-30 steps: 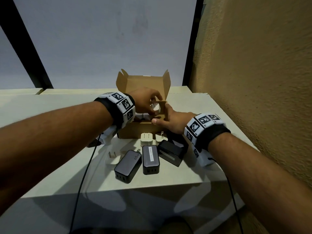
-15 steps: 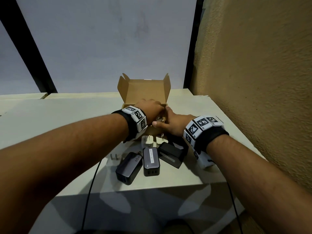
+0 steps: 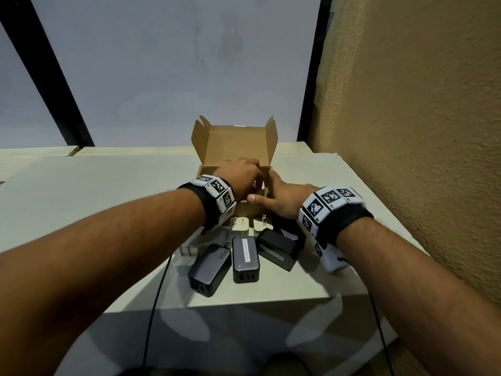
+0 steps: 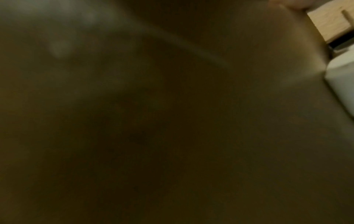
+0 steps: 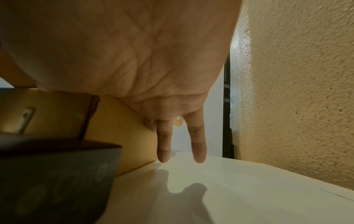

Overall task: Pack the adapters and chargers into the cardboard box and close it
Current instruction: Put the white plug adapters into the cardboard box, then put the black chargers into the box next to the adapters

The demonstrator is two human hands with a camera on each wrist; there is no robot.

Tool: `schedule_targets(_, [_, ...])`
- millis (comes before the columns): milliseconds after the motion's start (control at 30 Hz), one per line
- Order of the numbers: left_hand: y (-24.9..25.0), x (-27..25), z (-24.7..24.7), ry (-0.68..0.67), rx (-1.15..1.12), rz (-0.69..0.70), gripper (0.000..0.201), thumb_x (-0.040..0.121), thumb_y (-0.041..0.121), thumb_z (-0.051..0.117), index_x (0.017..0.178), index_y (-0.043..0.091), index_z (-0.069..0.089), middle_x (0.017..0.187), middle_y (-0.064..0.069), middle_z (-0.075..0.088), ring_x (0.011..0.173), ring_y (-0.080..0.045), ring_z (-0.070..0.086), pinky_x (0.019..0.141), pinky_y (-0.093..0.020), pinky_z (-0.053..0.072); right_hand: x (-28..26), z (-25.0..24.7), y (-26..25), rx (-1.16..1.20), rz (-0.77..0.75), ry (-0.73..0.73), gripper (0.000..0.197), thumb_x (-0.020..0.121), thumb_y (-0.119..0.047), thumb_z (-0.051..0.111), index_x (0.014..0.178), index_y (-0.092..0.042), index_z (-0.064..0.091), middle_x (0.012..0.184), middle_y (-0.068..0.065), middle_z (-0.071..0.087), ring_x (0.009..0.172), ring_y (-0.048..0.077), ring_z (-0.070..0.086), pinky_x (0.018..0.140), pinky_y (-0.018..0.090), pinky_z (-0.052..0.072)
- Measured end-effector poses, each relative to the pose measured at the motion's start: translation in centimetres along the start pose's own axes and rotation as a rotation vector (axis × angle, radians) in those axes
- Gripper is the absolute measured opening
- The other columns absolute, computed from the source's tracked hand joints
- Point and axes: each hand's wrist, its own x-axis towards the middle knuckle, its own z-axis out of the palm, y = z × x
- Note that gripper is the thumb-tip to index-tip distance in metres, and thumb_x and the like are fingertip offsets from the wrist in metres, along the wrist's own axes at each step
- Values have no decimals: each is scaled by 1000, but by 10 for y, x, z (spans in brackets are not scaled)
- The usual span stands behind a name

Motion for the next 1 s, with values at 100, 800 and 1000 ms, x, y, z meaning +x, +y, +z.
schedule_targets(100, [-1, 0, 0, -4, 45, -25, 20, 89, 30, 59, 104, 24, 72, 116, 2, 57, 107, -21, 51, 87, -37, 43, -1, -1, -1, 1, 14, -12, 100, 81, -79, 40, 155, -22, 6, 149, 6, 48, 129, 29, 53, 108, 47, 39])
schedule_targets(800, [-94, -108, -34, -87, -314, -158, 36, 89, 46, 58, 119, 26, 64, 124, 3, 58, 91, -11, 51, 83, -25, 38, -7, -3, -8, 32, 0, -35, 96, 80, -83, 34, 152, -34, -5, 159, 3, 30, 138, 30, 42, 113, 46, 32])
schedule_targets(1000, [-124, -161, -26, -278, -356, -280, 72, 77, 50, 71, 139, 26, 43, 137, 4, 50, 111, -15, 54, 97, -31, 44, -13, -5, -14, 95, 11, -45, 94, 87, -73, 39, 155, -28, -7, 161, 4, 27, 139, 30, 40, 114, 42, 29])
